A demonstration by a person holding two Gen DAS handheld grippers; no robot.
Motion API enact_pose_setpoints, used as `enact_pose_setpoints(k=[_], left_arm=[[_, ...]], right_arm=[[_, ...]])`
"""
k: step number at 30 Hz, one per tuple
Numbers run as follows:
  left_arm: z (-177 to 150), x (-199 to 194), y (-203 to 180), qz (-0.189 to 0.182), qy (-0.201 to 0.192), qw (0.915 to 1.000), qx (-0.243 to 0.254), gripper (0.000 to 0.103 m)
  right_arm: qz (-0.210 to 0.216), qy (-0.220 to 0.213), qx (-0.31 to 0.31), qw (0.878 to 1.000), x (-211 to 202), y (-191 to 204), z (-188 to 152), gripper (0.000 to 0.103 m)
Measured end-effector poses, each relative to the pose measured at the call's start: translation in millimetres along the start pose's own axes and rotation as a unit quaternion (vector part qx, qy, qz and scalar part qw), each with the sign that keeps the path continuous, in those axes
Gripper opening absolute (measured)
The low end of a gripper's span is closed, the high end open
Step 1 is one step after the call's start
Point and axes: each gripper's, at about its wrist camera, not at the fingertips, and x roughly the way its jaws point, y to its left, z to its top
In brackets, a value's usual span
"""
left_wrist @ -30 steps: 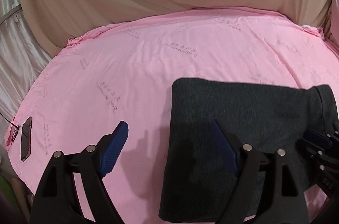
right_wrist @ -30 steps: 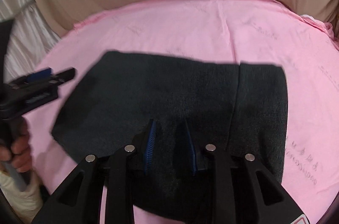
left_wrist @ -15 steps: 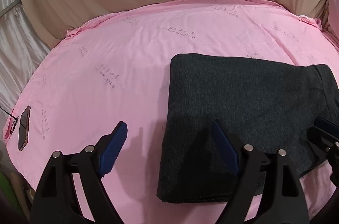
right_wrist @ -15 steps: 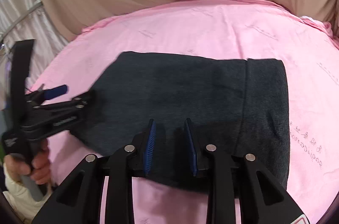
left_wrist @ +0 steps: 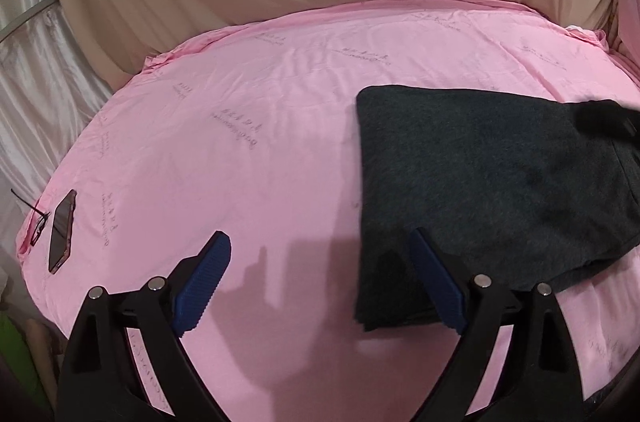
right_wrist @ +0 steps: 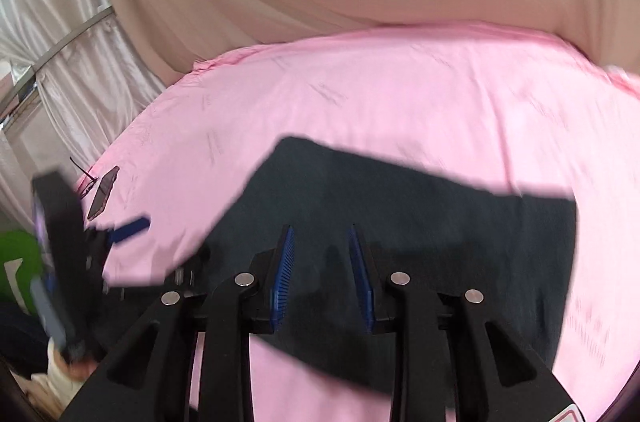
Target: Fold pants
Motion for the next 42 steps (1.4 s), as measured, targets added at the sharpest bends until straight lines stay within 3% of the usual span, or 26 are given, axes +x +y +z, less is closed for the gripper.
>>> enact_pose_setpoints(k=[2, 5, 9, 12, 15, 18, 19, 22, 24, 26, 27, 28, 31, 33, 38, 41, 42], left_arm=[[-4, -2, 8, 0.0, 0.001, 1.0, -0.003, 0.089], [-10, -4, 22, 0.006, 0.001, 0.9999, -0.009, 0.089], [-16, -3, 42, 0.006, 0.003, 0.9998, -0.02, 0.09], [-20, -1, 56, 0.002, 0.004, 0.9995, -0.032, 0.09], [-21, 2, 65, 0.002, 0.005, 0.9991, -0.042, 0.09], [-18, 2, 68, -0.003, 0.004, 0.9987, -0.05, 0.09], [-16, 2, 66, -0.004, 0.004, 0.9988, -0.049, 0.09], [-16, -3, 59, -0.005, 0.001, 0.9992, -0.04, 0.09], [-17, -9, 56, -0.005, -0.004, 0.9994, -0.035, 0.092], [-17, -14, 54, -0.007, -0.009, 0.9994, -0.033, 0.096], [-17, -15, 51, -0.008, -0.01, 0.9994, -0.031, 0.096], [-16, -15, 50, -0.01, -0.011, 0.9995, -0.029, 0.096], [-9, -17, 33, -0.022, -0.016, 0.9994, -0.021, 0.096], [-5, -18, 20, -0.032, -0.018, 0.9992, -0.017, 0.096], [-2, -20, -10, -0.071, -0.006, 0.9974, -0.006, 0.096], [-6, -23, -20, -0.067, -0.004, 0.9977, 0.008, 0.096], [-8, -23, -20, -0.063, -0.004, 0.9979, 0.011, 0.096]], right_arm=[[0.008, 0.019, -0.008, 1.0, 29, 6, 21, 0.034], [-0.015, 0.054, -0.019, 0.998, 79, 16, 44, 0.043], [-0.019, 0.102, -0.026, 0.994, 132, 32, 49, 0.05], [-0.054, 0.103, -0.059, 0.991, 152, 47, 43, 0.033], [-0.044, 0.101, -0.062, 0.992, 153, 59, 47, 0.008], [-0.002, 0.129, -0.064, 0.99, 176, 73, 42, 0.002], [-0.008, 0.115, -0.074, 0.991, 177, 77, 41, 0.0], [0.012, 0.1, -0.038, 0.994, 157, 65, 41, 0.002], [0.03, 0.049, -0.017, 0.998, 108, 46, 40, 0.006], [0.017, -0.012, 0.013, 1.0, 48, 11, 32, 0.03], [0.001, -0.034, 0.026, 0.999, 22, -8, 26, 0.059], [-0.023, -0.052, 0.039, 0.998, -1, -28, 19, 0.07], [-0.121, -0.068, 0.099, 0.985, -51, -99, -11, 0.071], [-0.147, -0.055, 0.133, 0.979, -61, -133, -26, 0.071], [-0.129, -0.017, 0.145, 0.981, -37, -164, -48, 0.071], [-0.108, -0.014, 0.125, 0.986, -15, -162, -46, 0.068], [-0.104, -0.011, 0.117, 0.988, -9, -160, -43, 0.051]])
